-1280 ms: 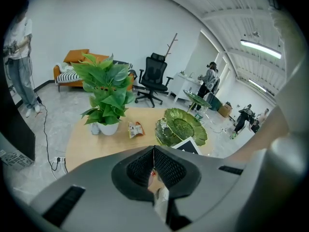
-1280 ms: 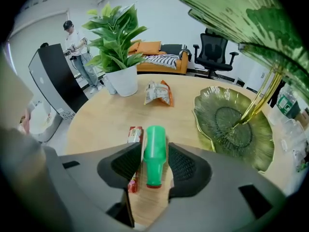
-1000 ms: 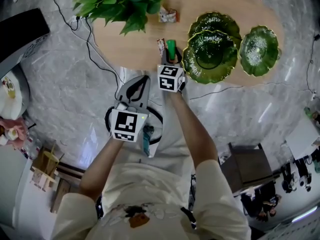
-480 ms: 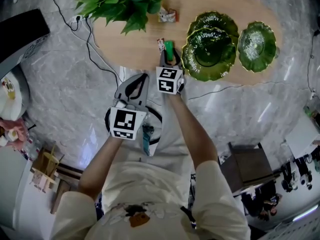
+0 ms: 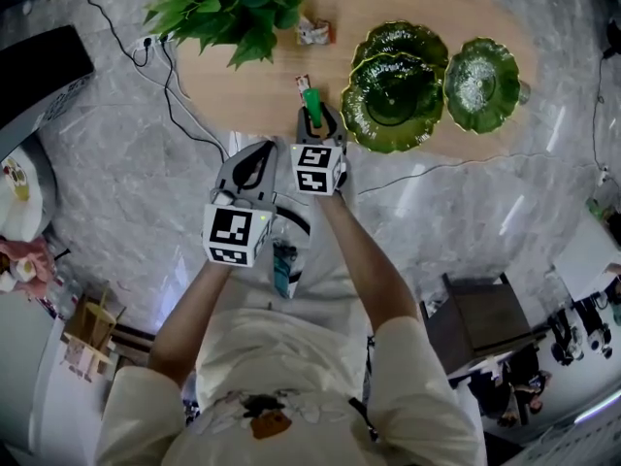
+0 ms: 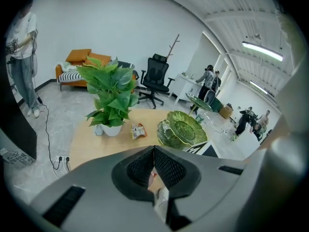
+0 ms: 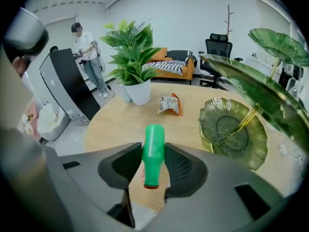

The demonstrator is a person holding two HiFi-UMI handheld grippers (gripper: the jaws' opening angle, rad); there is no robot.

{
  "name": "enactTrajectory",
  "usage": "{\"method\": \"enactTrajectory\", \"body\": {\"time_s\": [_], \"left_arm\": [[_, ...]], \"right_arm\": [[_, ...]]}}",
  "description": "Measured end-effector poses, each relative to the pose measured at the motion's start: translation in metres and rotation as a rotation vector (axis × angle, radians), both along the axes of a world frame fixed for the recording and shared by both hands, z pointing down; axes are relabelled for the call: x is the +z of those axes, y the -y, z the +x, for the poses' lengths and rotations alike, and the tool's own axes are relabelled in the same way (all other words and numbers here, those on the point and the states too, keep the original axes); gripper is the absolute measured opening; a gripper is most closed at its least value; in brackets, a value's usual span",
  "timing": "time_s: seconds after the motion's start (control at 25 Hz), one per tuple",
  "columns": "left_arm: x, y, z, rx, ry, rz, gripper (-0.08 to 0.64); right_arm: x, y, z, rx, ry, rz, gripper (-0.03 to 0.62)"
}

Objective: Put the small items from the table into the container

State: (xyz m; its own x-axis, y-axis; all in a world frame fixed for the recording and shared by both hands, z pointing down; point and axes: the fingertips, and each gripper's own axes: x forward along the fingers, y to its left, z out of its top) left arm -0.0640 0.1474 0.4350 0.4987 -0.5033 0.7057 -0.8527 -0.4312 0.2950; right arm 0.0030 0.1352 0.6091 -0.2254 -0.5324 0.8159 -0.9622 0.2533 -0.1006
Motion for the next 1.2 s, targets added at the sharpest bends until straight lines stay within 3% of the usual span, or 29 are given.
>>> {"method": "enactTrajectory", "body": {"time_s": [0.48, 0.72, 1.0, 1.2], "left_arm": [[-0.002, 0.003, -0.015, -0.067, 0.048, 0.026, 0.008], [0.001, -0.004, -0.018, -0.064, 0.067, 0.011, 0.008], [-0.01, 0.002, -0.016, -0.06, 0.06, 0.029, 0.008], [-0.019, 0.006, -0.012, -0.032, 0.105, 0.053, 0.008]], "right_arm": [[-0.048, -0.021, -0.008, -0.029, 0.091, 0.036, 0.152], [-0.075, -0.03, -0.014, -0.078, 0.122, 0.07, 0.152], [-0.099, -0.037, -0.009, -0.063, 0.161, 0.081, 0.152], [-0.119, -0.038, -0.002, -0.046, 0.178, 0.1, 0.152]]}}
